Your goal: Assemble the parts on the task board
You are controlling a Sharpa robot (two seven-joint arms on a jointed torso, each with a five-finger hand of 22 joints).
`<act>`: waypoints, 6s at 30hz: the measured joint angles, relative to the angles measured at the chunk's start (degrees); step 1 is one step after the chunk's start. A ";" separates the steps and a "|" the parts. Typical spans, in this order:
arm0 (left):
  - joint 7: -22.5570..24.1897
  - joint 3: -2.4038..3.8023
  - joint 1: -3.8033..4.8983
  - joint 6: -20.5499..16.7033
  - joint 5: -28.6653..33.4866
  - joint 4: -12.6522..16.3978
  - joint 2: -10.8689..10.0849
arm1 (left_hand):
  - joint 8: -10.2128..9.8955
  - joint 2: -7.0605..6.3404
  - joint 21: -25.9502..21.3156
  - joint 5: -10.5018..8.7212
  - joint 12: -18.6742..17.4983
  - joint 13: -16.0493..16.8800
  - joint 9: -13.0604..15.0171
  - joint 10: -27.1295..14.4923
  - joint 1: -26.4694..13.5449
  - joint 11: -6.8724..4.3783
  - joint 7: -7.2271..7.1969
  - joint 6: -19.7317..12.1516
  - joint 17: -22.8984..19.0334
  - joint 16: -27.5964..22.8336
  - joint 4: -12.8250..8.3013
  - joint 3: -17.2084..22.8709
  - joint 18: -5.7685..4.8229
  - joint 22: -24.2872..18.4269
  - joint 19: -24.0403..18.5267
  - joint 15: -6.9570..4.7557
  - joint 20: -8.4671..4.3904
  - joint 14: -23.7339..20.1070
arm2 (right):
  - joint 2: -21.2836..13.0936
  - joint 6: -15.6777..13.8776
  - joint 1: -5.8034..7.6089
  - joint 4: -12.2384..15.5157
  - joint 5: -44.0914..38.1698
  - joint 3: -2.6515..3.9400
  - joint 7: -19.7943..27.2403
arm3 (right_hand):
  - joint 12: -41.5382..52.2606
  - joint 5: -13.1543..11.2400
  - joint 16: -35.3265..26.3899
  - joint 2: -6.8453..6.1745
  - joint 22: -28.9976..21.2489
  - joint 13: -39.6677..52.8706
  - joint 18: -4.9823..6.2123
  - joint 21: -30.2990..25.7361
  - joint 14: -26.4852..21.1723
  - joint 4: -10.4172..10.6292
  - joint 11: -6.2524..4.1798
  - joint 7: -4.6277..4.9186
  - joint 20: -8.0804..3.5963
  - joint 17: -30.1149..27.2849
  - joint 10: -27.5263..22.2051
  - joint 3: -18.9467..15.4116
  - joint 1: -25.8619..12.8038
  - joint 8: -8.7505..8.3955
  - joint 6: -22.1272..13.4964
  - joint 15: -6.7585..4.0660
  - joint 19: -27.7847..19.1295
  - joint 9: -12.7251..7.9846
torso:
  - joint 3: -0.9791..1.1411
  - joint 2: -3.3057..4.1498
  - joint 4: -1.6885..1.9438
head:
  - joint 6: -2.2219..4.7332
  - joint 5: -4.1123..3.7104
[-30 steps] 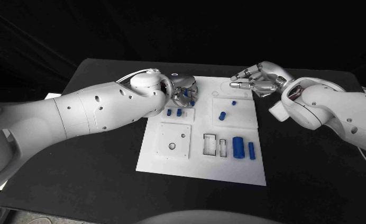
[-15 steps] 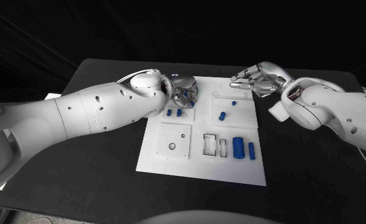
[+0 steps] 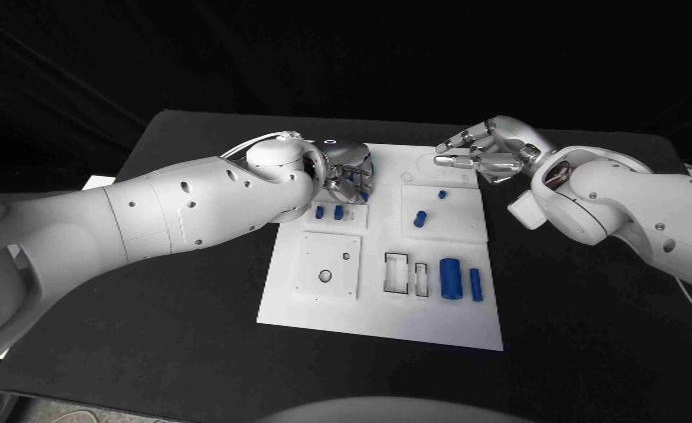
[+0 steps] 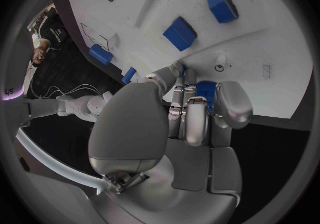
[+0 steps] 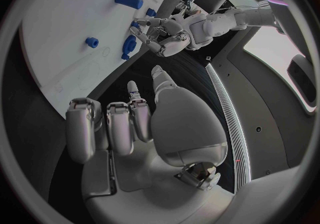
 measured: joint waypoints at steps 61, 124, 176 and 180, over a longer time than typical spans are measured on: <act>-0.41 2.07 -0.65 -3.86 10.79 5.26 -10.74 | -1.61 -0.47 -0.86 0.00 -3.49 -0.28 -0.33 0.79 -0.46 0.84 1.15 0.29 0.16 0.43 -1.41 0.93 0.01 -0.41 0.00 1.12 0.83 -0.12 | 0.28 0.04 -0.08 -0.39 -0.02 0.00 0.08 | 0.00 0.00 0.00 0.00 0.00 0.00 0.00 0.00 0.00 0.00 0.00 0.00 0.00 -0.03 0.00 0.00 0.00 0.00 0.00 0.00 0.00 -0.04 | 0.01 -0.05 0.16 | 0.64 0.51; -2.12 2.13 -1.70 -0.79 7.38 3.60 -8.28 | -6.19 -1.82 -1.67 0.03 -6.78 -0.25 -1.08 -0.36 -2.27 1.97 2.96 -4.87 -0.56 0.43 -1.90 1.11 0.00 -0.91 0.00 2.15 2.05 0.10 | 0.24 0.08 -0.10 -0.32 -0.04 0.00 0.17 | 0.00 0.00 0.00 0.00 0.00 0.00 0.00 0.00 0.00 0.00 0.00 0.00 0.00 -0.02 0.00 0.00 0.00 0.00 0.00 0.00 0.00 0.08 | -0.01 -0.09 0.21 | 0.28 0.24; 28.02 1.86 -2.42 -10.74 87.69 15.40 -24.27 | -4.40 0.24 -30.51 0.04 3.56 5.71 -0.74 -0.38 -4.88 1.72 2.97 -4.21 -29.04 -15.67 -2.53 -3.49 3.59 -24.97 -11.36 2.67 2.96 -9.65 | -2.99 3.62 -0.58 9.61 -48.59 0.29 -13.76 | -74.78 -2.23 -6.21 -5.30 -6.82 -59.14 0.93 -4.29 0.00 -5.78 1.04 -0.46 0.42 -1.20 -18.46 16.20 6.19 -2.07 5.82 0.01 -1.64 -0.06 | -0.10 -0.07 0.19 | 2.59 -5.51; 28.77 1.86 -2.43 -10.91 88.91 15.67 -24.54 | -4.40 0.24 -30.50 0.04 3.56 5.75 -0.73 -0.58 -4.88 1.57 2.97 -4.21 -29.04 -15.67 -2.60 -3.56 3.59 -24.97 -11.36 2.67 2.96 -9.65 | -2.74 4.62 -0.58 9.82 -50.32 0.31 -14.73 | -74.78 -2.70 -6.21 -5.75 -6.91 -59.96 0.93 -4.29 0.00 -5.85 1.22 -0.27 0.62 -1.29 -18.64 16.93 6.18 -2.07 6.02 0.00 -1.84 -0.12 | -0.09 -0.05 0.20 | 2.64 -5.54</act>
